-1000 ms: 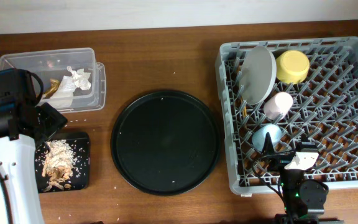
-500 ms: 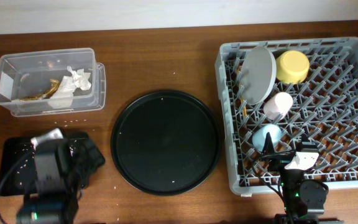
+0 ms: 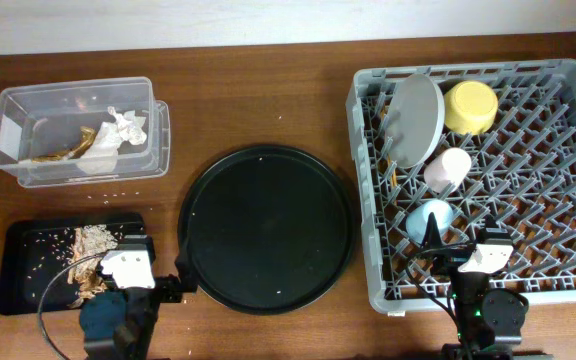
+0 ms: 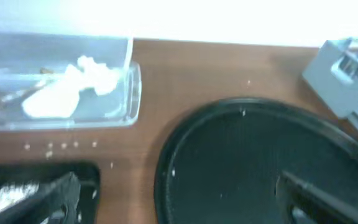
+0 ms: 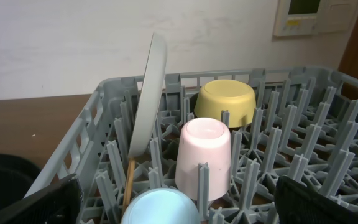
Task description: Sort waste into correct bins and load items into the dishwasher rack
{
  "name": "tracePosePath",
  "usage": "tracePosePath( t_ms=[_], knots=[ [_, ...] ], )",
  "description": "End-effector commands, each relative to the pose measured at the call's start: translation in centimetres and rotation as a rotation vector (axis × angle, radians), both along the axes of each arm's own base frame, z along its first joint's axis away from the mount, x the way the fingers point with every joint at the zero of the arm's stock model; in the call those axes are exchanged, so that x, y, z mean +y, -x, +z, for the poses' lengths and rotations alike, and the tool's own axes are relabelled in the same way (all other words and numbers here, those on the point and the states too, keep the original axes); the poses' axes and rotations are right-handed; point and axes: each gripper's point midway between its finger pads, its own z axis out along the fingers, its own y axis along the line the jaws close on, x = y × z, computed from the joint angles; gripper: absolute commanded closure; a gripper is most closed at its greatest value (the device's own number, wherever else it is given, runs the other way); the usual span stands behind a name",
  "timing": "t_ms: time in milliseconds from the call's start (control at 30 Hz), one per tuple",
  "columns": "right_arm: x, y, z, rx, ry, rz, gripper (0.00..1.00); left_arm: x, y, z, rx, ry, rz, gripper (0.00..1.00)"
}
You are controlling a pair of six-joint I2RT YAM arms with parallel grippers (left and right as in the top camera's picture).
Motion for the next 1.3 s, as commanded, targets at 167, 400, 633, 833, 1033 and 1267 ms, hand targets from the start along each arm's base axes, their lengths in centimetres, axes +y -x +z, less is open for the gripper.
tracePosePath(
  t_ms=[167, 400, 633, 833, 1033, 1267],
  knots=[
    [-0.3, 0.0, -0.3, 0.004, 0.0, -0.015, 0.01, -0.4, -1.7, 0.1, -0.307, -0.029, -0.028, 0.01],
    [-0.3, 0.0, -0.3, 0.004, 0.0, -0.015, 0.01, 3.3, -1.5, -1.6, -0.246, -0.07, 0.184, 0.01],
    [-0.3, 0.0, -0.3, 0.004, 0.0, -0.015, 0.01, 2.9, -1.6, -1.6, -0.245, -0.065, 0.159, 0.01],
    [-0.3, 0.0, -0.3, 0.004, 0.0, -0.015, 0.01, 2.7, -1.6, -1.6, -0.245, -0.078, 0.143, 0.01],
    [-0.3, 0.0, -0.3, 0.004, 0.0, -0.015, 0.01, 2.7, -1.6, -1.6, -0.246, -0.08, 0.143, 0.01],
    [-0.3, 0.0, -0.3, 0.004, 0.0, -0.015, 0.01, 2.7, -1.6, -1.6, -0.246, -0.08, 0.143, 0.01]
  ],
)
